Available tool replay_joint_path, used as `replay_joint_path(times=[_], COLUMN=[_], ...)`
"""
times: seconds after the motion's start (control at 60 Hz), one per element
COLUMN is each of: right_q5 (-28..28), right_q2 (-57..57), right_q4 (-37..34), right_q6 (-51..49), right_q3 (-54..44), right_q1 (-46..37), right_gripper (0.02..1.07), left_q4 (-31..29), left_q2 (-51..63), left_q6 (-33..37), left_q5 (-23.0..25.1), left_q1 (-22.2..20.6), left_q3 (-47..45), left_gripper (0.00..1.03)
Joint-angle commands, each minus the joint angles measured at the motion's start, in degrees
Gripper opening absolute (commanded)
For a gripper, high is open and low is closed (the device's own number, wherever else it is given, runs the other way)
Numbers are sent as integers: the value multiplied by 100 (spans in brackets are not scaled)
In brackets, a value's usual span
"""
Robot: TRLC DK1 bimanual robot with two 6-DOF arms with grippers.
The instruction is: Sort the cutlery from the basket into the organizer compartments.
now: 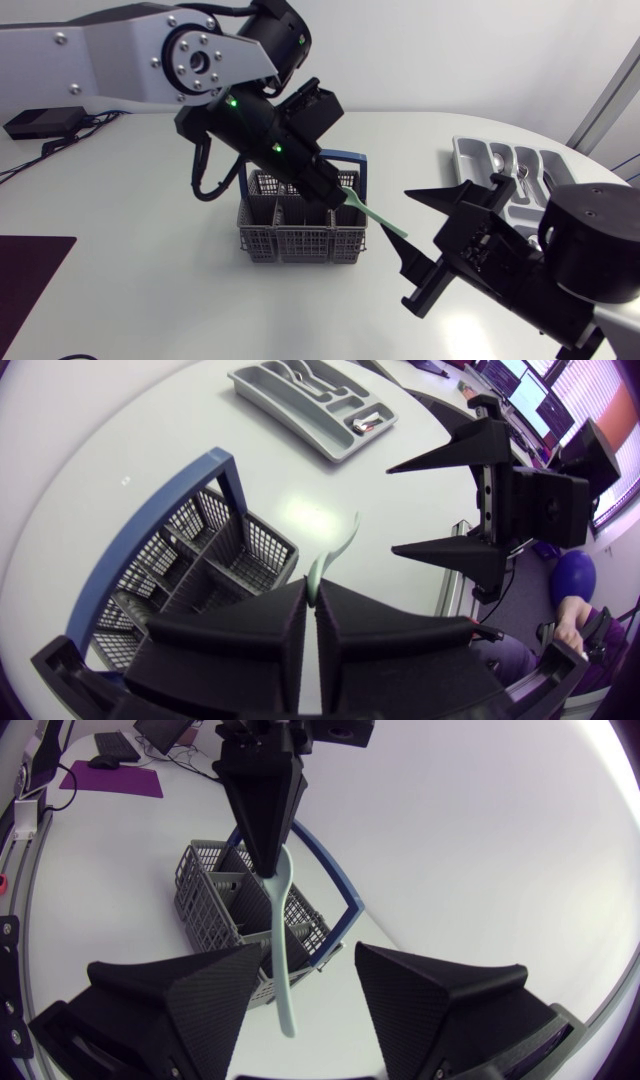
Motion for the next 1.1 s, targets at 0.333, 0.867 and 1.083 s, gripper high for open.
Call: replay_joint_path(times=[0.333,0.867,1.083], right_q5=[451,732,732], right_q2=[938,1527,1554], right_q4=[897,1327,1257], right_q6=[-486,-723,-697], right_q3=[-154,66,127], right_q1=[332,411,420], right_gripper=[52,20,12], left_q4=[-574,-697,-697], left_q2=[490,684,684], left_q6=[-753,-639,-621], left_q5=[845,854,845], left_q1=[209,217,165], left_q3=[766,749,749], left_gripper=[3,3,3])
